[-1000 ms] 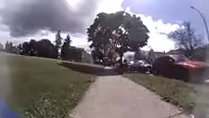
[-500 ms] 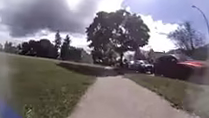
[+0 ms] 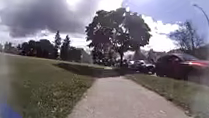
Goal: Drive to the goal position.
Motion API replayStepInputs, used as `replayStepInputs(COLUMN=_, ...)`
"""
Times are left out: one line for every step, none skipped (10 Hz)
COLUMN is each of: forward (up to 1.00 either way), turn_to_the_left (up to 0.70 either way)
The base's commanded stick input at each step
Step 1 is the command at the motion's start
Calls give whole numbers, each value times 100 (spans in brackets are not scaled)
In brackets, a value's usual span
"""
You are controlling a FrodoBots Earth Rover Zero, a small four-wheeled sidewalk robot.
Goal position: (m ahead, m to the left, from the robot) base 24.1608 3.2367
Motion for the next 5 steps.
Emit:
replayStepInputs(forward=70, turn_to_the_left=0)
replayStepInputs(forward=70, turn_to_the_left=0)
replayStepInputs(forward=70, turn_to_the_left=0)
replayStepInputs(forward=70, turn_to_the_left=0)
replayStepInputs(forward=70, turn_to_the_left=0)
